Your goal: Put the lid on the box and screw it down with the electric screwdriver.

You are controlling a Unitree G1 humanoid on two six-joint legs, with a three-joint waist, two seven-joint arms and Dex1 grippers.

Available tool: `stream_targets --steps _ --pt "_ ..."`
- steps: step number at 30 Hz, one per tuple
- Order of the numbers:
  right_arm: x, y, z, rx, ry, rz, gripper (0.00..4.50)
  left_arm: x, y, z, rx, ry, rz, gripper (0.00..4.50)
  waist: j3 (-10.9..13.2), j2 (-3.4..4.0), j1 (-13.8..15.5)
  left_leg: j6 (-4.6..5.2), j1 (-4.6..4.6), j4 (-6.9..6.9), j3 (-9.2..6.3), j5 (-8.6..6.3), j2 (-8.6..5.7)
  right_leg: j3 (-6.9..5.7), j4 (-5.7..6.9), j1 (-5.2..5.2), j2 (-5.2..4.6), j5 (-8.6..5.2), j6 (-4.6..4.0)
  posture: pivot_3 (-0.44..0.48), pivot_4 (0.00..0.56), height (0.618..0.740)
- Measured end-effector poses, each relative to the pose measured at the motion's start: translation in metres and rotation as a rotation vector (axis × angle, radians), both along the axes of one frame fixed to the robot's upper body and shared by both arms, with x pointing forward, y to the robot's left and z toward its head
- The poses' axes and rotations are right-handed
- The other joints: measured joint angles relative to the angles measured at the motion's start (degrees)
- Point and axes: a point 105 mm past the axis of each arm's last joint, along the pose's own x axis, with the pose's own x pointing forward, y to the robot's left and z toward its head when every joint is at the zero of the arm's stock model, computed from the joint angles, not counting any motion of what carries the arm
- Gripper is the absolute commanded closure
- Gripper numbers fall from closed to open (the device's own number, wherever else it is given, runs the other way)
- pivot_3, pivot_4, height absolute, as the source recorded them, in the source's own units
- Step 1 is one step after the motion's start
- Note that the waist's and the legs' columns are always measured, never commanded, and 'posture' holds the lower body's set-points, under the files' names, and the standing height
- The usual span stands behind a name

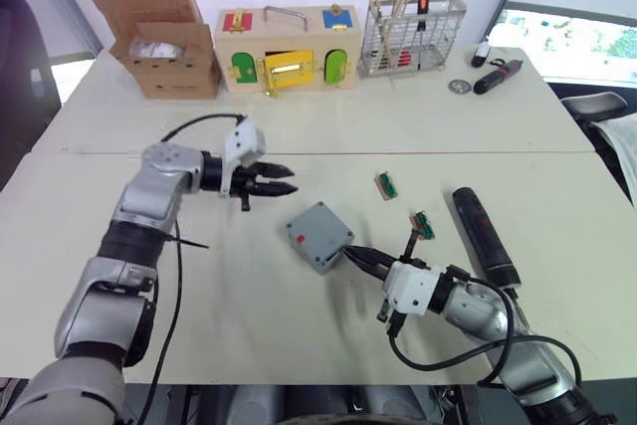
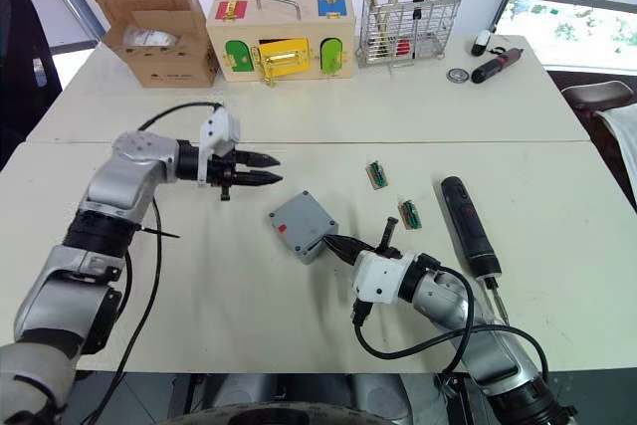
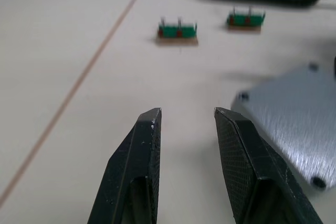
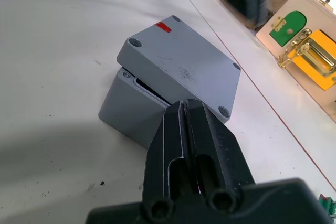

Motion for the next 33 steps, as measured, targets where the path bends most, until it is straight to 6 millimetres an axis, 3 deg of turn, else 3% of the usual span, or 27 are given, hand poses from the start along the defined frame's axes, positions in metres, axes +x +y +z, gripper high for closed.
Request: stream_targets --steps 2,3,19,33 --pt "0.000 0.000 0.000 0.000 0.000 -0.001 4.50 0.000 -0.001 -0.003 -0.002 -0.001 0.002 4.26 0.0 0.00 0.2 0.03 -0.02 0.04 0.00 -0.02 -0.01 -0.01 0.00 0.01 -0.03 0.00 0.00 0.000 0.150 0.740" --pt "0.000 0.000 0.000 0.000 0.000 -0.001 4.50 0.000 -0.001 -0.004 -0.005 -0.003 -0.001 4.44 0.0 0.00 0.2 0.04 -0.02 0.05 0.00 -0.02 -0.01 -0.01 0.00 0.02 -0.04 0.00 0.00 0.000 0.150 0.740" --pt "0.001 0.001 0.001 0.004 0.001 -0.005 4.50 -0.020 -0.013 -0.017 0.026 0.046 -0.086 4.44 0.0 0.00 0.0 0.06 -0.02 0.02 0.00 -0.03 0.00 -0.01 0.00 0.01 -0.01 0.00 0.00 0.000 0.150 0.740" --pt "0.003 -0.002 0.001 0.013 0.001 -0.030 4.50 -0.025 -0.016 -0.015 0.028 0.052 -0.100 4.44 0.0 0.00 0.0 0.06 -0.01 0.02 0.00 -0.03 0.00 -0.01 0.00 0.01 -0.02 0.00 0.00 0.000 0.150 0.740"
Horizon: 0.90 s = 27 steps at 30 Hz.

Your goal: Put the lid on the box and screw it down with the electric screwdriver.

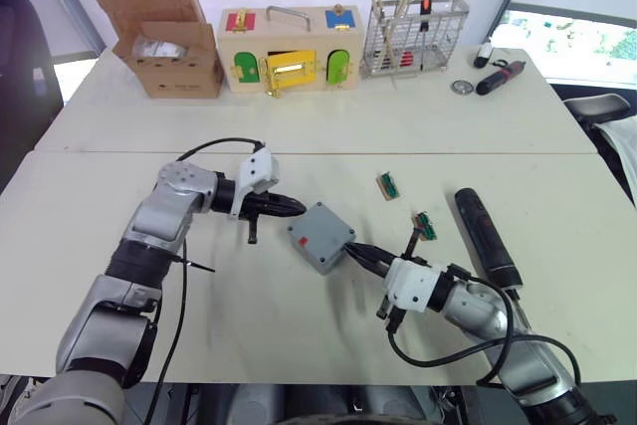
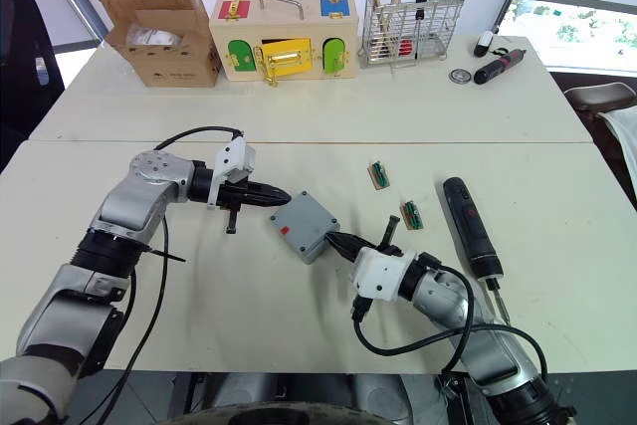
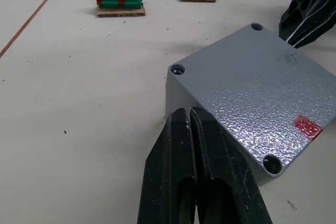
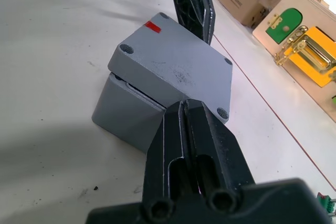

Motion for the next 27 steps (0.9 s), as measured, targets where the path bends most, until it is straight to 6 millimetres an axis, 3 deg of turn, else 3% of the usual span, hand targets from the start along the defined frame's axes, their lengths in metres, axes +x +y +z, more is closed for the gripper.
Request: stream_targets --steps 27 --pt "0.0002 -0.0058 -0.0022 -0.008 0.005 -0.025 4.50 -0.0019 -0.0086 -0.0023 -0.009 -0.024 -0.002 4.44 0.0 0.00 0.0 0.00 0.01 0.00 0.00 0.00 0.00 0.00 0.00 0.01 0.01 0.00 0.00 0.000 0.150 0.740"
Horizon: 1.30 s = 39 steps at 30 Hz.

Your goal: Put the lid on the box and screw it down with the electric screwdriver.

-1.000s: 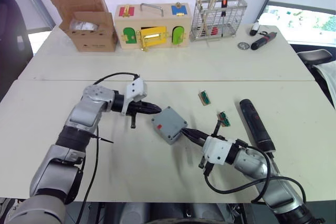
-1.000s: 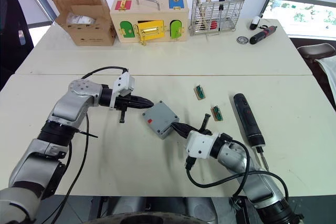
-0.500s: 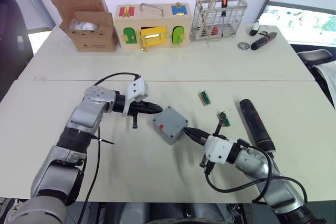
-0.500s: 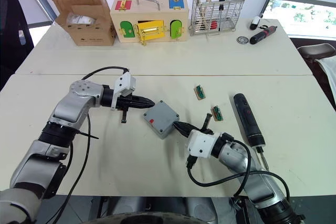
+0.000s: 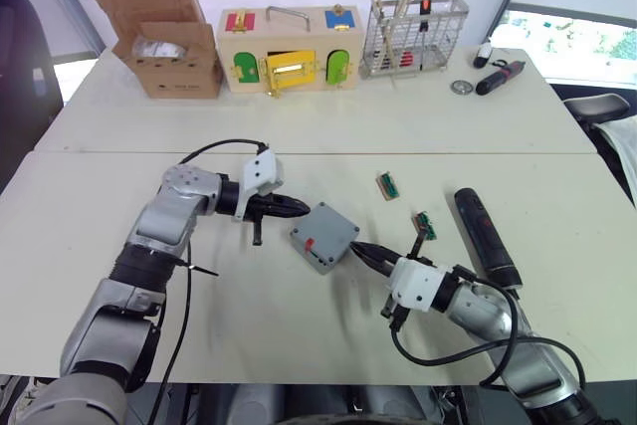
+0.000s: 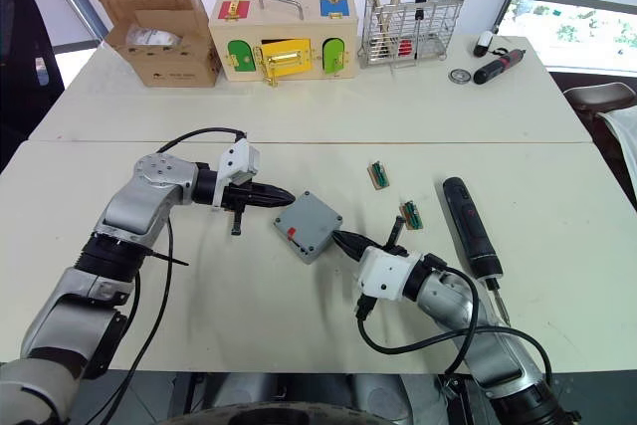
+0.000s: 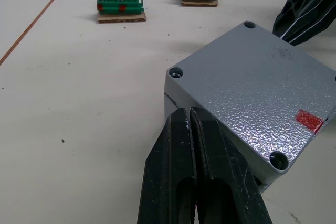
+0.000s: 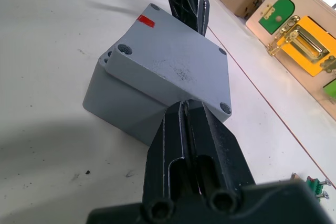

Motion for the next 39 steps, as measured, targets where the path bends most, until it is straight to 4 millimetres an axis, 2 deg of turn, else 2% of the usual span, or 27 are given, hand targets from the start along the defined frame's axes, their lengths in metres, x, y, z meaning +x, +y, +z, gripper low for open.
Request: stream_targets --steps 20,39 --pt "0.0005 0.0065 0.0039 0.020 0.001 0.028 4.50 0.0025 0.0028 -0.0017 0.020 -0.012 0.022 4.44 0.0 0.00 0.0 0.00 0.00 0.00 0.00 0.00 0.00 0.00 0.00 0.00 -0.01 0.00 0.00 0.000 0.150 0.740" --pt "-0.0021 0.0040 -0.0004 0.006 0.020 0.029 4.50 0.0027 0.0033 -0.0030 0.018 -0.003 0.018 4.44 0.0 0.00 0.1 0.00 0.00 0.00 0.00 0.00 0.00 0.00 0.00 0.00 0.00 0.00 0.00 0.000 0.150 0.740"
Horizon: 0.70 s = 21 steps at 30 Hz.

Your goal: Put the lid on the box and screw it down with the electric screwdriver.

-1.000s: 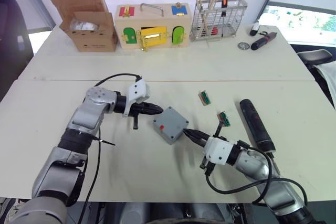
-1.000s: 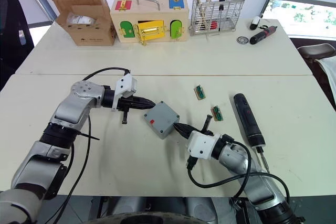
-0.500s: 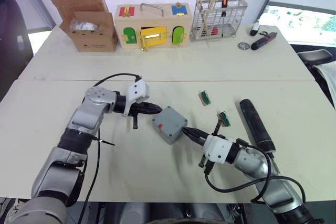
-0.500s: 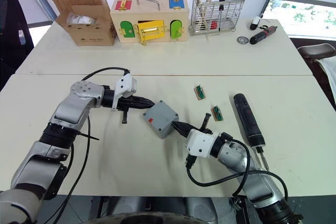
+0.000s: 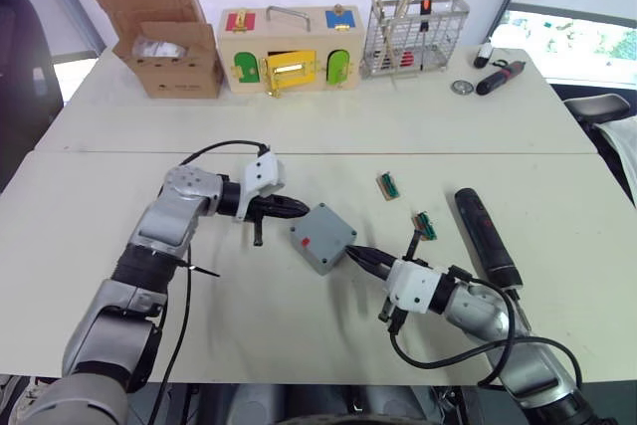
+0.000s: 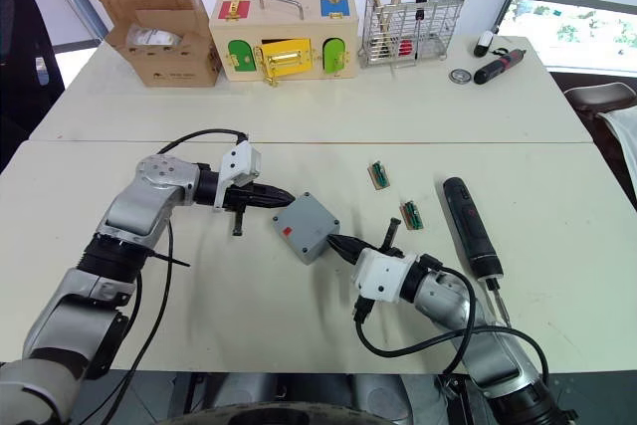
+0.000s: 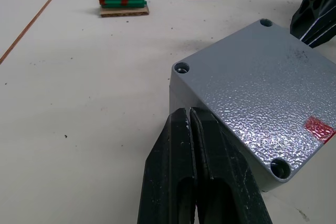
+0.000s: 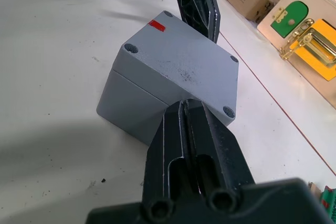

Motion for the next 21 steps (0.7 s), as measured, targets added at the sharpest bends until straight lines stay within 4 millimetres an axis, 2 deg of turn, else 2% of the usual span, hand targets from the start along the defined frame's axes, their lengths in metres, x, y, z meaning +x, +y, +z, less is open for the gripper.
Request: stream_targets --steps 5,11,13,16,18,21 --pt "0.000 -0.003 0.007 0.008 -0.024 -0.011 4.50 0.007 0.002 0.006 -0.022 0.014 0.013 4.44 0.0 0.00 0.0 0.00 -0.01 0.00 0.00 0.00 0.00 0.00 0.00 0.00 0.00 0.00 0.00 0.000 0.150 0.740" --pt "-0.005 -0.017 0.016 0.027 -0.053 -0.052 4.50 0.018 0.012 0.016 -0.062 0.021 0.070 4.44 0.0 0.00 -0.1 0.01 0.00 0.00 0.00 0.00 0.00 0.00 0.00 0.00 0.01 0.00 0.00 0.000 0.150 0.740" --pt "-0.010 -0.019 0.009 0.015 -0.021 -0.053 4.50 0.021 0.018 0.009 -0.040 0.023 0.089 4.44 0.0 0.00 -0.1 0.02 0.01 -0.01 0.00 -0.01 0.00 0.00 0.00 0.00 0.01 0.00 0.00 0.000 0.150 0.740" --pt "-0.019 -0.020 -0.006 -0.002 0.066 -0.048 4.50 0.017 0.027 -0.020 0.053 0.027 0.095 4.44 0.0 0.00 -0.1 0.03 0.04 -0.03 0.02 -0.02 0.00 0.01 0.00 0.02 0.01 0.00 0.00 0.000 0.150 0.740" --pt "-0.019 -0.015 -0.012 0.025 0.131 -0.052 4.50 0.011 0.023 -0.039 0.044 0.077 0.094 4.44 0.0 0.00 -0.1 0.03 0.03 -0.02 0.00 -0.02 0.01 0.01 0.00 0.01 0.01 0.00 0.00 0.000 0.150 0.740" --pt "-0.014 -0.008 -0.012 0.054 0.167 -0.052 4.50 0.009 0.017 -0.042 0.025 0.080 0.088 4.44 0.0 0.00 0.2 0.03 0.04 0.03 -0.03 -0.02 -0.01 -0.02 0.00 0.07 -0.04 0.00 0.00 0.000 0.150 0.740"
